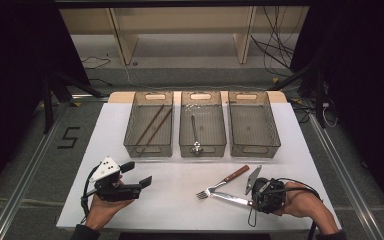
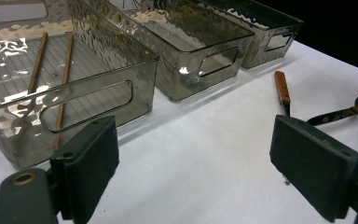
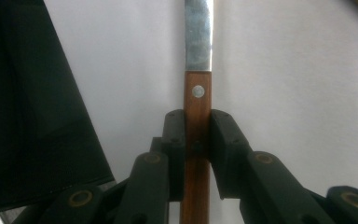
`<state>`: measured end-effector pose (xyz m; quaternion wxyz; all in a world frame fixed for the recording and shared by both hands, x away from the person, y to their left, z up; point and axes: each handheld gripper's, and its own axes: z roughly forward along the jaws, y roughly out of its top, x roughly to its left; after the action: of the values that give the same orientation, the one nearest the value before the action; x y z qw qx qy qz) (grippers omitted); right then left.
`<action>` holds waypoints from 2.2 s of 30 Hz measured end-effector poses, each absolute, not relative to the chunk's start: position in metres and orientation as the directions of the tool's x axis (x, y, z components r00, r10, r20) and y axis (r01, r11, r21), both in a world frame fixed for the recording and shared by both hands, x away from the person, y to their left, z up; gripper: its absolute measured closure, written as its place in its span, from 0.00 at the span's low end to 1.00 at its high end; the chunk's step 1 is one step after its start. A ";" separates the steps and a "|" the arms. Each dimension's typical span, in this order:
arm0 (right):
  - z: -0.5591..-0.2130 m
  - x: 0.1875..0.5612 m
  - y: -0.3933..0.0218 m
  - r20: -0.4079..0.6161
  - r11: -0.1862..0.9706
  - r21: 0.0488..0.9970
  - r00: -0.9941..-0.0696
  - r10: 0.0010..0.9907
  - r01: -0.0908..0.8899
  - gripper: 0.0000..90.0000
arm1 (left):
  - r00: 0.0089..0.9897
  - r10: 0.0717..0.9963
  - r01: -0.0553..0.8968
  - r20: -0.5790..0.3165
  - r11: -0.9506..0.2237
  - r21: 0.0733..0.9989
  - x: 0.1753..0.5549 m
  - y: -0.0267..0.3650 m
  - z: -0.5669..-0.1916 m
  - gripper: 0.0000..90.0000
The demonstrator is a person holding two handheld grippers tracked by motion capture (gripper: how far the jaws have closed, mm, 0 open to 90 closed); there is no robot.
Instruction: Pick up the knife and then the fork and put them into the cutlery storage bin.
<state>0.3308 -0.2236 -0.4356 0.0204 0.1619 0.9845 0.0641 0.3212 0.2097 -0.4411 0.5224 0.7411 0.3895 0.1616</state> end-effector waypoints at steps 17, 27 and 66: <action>-0.407 0.370 -0.241 0.035 0.714 0.458 -0.814 0.580 0.530 0.86 | 0.638 0.751 0.408 -0.171 -0.142 0.902 0.321 0.211 -0.441 0.17; -0.387 0.394 -0.249 0.076 0.578 0.569 -0.737 0.671 0.585 0.86 | 0.638 0.751 0.404 -0.168 -0.141 0.904 0.321 0.212 -0.441 0.17; -0.370 0.495 -0.248 0.156 0.228 0.648 -0.420 0.894 0.727 0.86 | 0.636 0.752 0.399 -0.171 -0.130 0.908 0.321 0.213 -0.440 0.17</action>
<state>0.4952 -0.2475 -0.3695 0.1251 0.5239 0.7735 0.3339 0.3209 0.2130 -0.4397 0.5299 0.7331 0.3924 0.1667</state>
